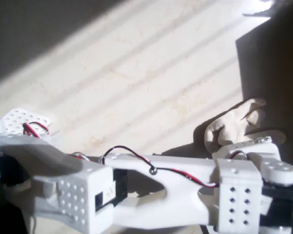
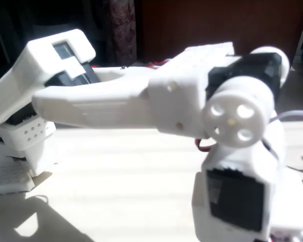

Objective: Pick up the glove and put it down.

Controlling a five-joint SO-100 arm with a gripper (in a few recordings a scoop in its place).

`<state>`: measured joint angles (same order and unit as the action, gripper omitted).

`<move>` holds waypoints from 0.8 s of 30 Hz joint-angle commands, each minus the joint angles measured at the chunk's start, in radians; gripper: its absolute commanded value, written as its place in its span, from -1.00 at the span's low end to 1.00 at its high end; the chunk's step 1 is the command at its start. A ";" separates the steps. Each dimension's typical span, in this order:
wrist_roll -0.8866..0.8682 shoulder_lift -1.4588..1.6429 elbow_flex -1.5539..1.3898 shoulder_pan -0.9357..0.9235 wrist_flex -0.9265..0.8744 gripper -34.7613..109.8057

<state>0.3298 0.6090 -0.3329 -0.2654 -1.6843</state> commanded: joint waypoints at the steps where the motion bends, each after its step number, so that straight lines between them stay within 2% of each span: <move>1: 0.005 -0.020 0.020 -0.017 0.003 -0.53; 8: 0.005 -0.017 0.026 -0.014 -0.006 -0.50; 17: 0.003 0.037 0.017 -0.003 -0.009 -0.10; 24: -0.002 0.123 0.026 -0.003 -0.037 -0.05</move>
<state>0.3267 0.5967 -0.3237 -0.2654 -1.6981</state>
